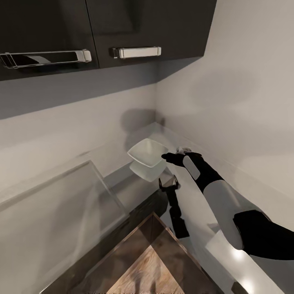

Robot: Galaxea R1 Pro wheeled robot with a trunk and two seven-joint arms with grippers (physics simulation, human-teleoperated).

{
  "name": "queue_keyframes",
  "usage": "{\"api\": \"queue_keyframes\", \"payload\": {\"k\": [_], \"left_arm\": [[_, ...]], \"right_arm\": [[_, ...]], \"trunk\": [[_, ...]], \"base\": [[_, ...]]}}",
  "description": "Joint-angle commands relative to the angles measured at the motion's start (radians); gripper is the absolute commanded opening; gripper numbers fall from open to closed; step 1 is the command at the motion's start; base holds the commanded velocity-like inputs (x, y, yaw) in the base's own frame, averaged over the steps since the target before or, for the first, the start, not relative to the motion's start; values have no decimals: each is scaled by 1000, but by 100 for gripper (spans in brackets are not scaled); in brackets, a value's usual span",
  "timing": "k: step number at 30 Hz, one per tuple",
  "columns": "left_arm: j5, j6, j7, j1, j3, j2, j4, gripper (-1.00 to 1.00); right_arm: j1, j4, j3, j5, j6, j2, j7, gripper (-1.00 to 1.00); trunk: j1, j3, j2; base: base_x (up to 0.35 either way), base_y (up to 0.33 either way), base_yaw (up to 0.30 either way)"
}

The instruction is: In the kitchen, take the Vidalia onion out of the sink, dice it on the chopping board with the paring knife, put the diced onion into the bowl on the countertop, then place both the paring knife and the chopping board into the sink.

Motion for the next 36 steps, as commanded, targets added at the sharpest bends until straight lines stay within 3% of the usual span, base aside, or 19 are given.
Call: {"api": "queue_keyframes", "payload": {"k": [1,11,21,36], "left_arm": [[7,0,-4,1,3,-1,-1,100],[7,0,-4,-1,3,-1,12,100],[6,0,-4,-1,4,-1,17,100],[7,-1,-4,-1,2,-1,25,100]], "right_arm": [[-1,-1,5,-10,3,-1,-8,100],[-1,-1,6,-14,3,-1,-3,100],[-1,-1,5,-10,3,-2,79,100],[-1,-1,7,-14,3,-2,88,100]], "trunk": [[1,-3,-2],[1,-20,-2],[1,-36,-2],[1,-61,-2]], "base": [[0,0,0],[0,0,0],[0,0,0],[0,0,0]]}}
